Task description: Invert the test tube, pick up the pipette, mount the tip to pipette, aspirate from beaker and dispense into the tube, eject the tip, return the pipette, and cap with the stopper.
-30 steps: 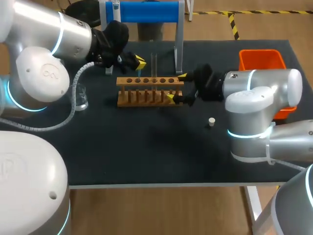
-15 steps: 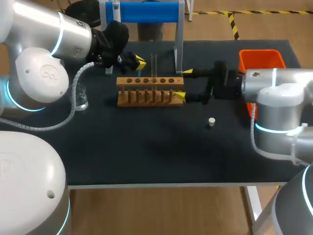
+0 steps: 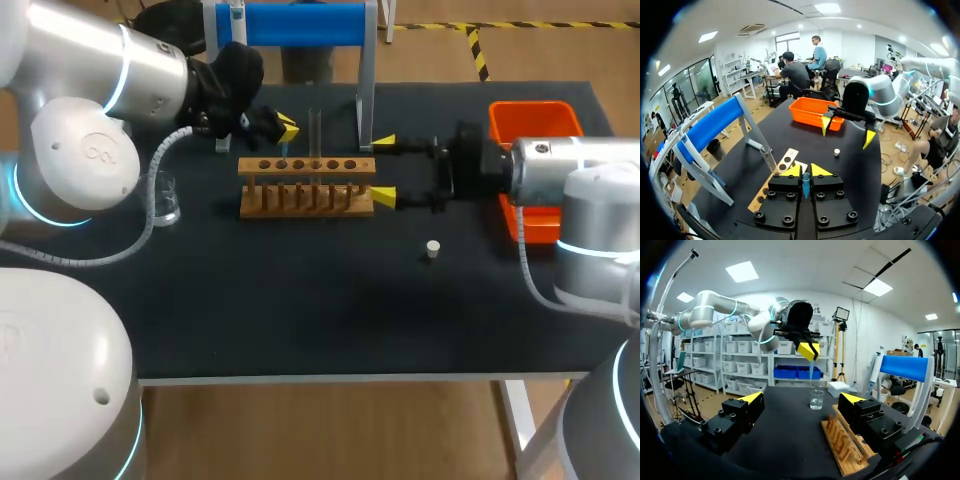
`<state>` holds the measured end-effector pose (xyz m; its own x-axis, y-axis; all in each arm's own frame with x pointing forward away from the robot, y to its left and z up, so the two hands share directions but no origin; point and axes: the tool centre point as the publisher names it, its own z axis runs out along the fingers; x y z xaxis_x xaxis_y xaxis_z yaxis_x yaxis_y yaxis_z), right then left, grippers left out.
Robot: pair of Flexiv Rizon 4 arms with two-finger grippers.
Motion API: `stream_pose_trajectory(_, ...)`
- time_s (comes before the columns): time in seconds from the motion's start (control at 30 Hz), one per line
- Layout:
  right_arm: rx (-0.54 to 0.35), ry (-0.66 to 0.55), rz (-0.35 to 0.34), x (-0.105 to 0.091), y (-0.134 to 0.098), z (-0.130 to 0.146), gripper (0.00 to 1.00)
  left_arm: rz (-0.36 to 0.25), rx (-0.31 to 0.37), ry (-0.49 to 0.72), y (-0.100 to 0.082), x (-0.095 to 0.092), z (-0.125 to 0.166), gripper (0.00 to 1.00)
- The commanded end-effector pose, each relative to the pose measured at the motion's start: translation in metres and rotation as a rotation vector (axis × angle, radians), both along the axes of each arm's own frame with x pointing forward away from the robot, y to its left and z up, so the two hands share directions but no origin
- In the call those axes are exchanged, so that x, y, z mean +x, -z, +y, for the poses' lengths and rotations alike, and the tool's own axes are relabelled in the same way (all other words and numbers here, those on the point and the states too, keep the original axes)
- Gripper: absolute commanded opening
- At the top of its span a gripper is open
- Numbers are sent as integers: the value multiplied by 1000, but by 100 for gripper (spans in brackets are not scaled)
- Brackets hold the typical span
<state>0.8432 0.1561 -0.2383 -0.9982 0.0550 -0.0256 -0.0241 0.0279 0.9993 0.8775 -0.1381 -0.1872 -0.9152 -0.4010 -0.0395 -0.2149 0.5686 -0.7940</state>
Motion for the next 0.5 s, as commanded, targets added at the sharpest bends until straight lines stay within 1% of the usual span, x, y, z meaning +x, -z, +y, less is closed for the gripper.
stream_pose_trajectory(0.03, 4, -49, 5, 7, -1, 15, 100, 4, 2, 1, -1, 0, 0, 0)
stream_pose_trajectory(0.33, 1, -95, 9, 8, 0, 41, 100, 4, 2, 1, -1, 0, 0, 0)
stream_pose_trajectory(0.5, -3, -117, 38, 11, 3, 53, 100, 4, 2, 1, -1, 0, 0, 0)
